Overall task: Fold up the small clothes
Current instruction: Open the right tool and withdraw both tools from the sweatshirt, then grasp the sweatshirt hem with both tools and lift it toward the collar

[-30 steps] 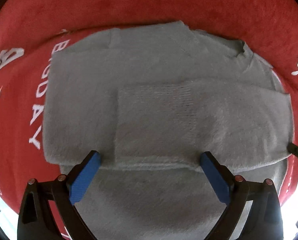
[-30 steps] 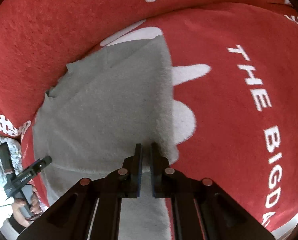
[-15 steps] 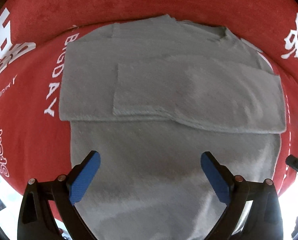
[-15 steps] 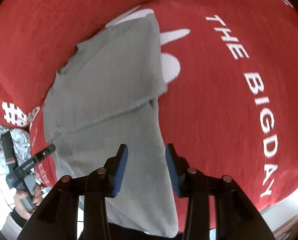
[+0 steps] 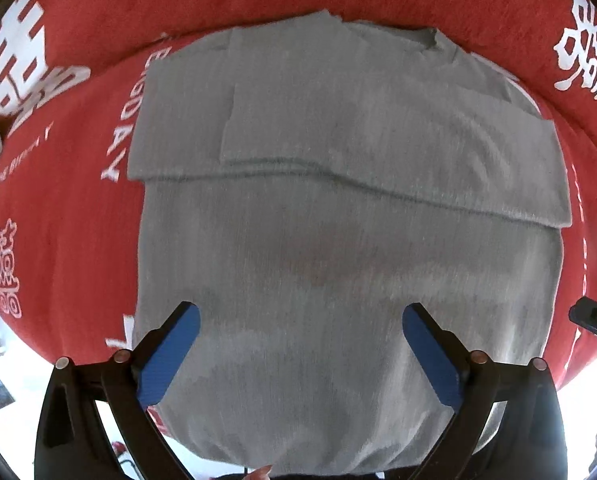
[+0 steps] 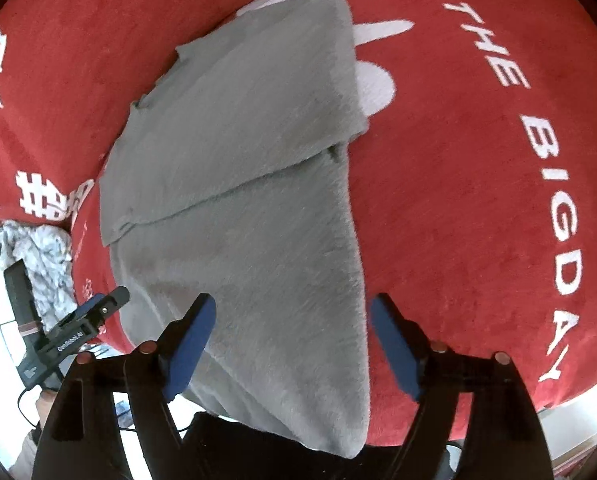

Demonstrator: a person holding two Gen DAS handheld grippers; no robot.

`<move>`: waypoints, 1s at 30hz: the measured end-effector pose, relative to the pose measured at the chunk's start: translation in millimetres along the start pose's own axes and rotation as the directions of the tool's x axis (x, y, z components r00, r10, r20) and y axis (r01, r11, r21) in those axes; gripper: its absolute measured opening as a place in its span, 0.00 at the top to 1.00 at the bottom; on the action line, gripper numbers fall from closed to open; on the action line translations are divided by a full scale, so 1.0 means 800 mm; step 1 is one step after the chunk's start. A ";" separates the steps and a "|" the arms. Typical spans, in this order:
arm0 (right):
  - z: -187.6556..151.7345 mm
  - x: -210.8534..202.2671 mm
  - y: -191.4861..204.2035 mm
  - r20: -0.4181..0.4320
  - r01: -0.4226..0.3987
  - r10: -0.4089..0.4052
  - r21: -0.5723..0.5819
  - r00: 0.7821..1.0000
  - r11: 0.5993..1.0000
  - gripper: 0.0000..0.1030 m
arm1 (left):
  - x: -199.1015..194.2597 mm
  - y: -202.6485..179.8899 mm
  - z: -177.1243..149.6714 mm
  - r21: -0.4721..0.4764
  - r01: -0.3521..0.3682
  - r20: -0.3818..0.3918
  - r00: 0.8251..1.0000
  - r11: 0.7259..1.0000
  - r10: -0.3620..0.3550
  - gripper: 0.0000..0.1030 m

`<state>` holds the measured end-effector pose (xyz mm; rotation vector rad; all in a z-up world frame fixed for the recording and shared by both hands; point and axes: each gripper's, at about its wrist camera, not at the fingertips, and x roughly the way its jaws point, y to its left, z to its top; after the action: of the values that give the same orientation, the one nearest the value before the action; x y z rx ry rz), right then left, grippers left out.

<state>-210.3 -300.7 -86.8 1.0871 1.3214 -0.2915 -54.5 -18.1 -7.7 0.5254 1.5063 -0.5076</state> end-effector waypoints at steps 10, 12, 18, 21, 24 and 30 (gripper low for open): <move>-0.032 0.020 0.002 -0.055 -0.003 0.003 -0.006 0.998 1.000 0.20 | 0.011 0.035 -0.036 -0.052 0.020 -0.044 0.999 0.998 -0.023 0.01; -0.040 0.024 0.000 -0.061 -0.004 0.004 0.001 0.998 1.000 0.20 | 0.018 0.050 -0.043 -0.062 0.002 -0.047 0.999 0.998 -0.005 0.02; -0.085 0.041 -0.020 -0.093 -0.012 0.015 0.031 0.996 0.999 0.20 | 0.045 0.111 -0.084 -0.111 0.021 -0.101 0.994 0.994 -0.032 0.02; -0.105 0.048 -0.035 -0.092 -0.021 0.027 0.065 0.995 0.998 0.20 | 0.052 0.140 -0.111 -0.123 0.044 -0.118 0.991 0.991 -0.059 0.02; -0.125 0.058 -0.051 -0.090 -0.051 0.061 0.109 0.994 0.993 0.20 | 0.062 0.169 -0.138 -0.150 0.068 -0.128 0.988 0.986 -0.088 0.02; -0.160 0.070 -0.056 -0.070 -0.109 0.118 0.126 0.991 0.986 0.19 | 0.088 0.191 -0.181 -0.181 0.180 -0.155 0.965 0.967 -0.209 0.02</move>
<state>-306.6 -203.8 -140.2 1.2826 1.3173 -0.2498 -75.0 192.5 -75.9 0.2974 1.7615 -0.4927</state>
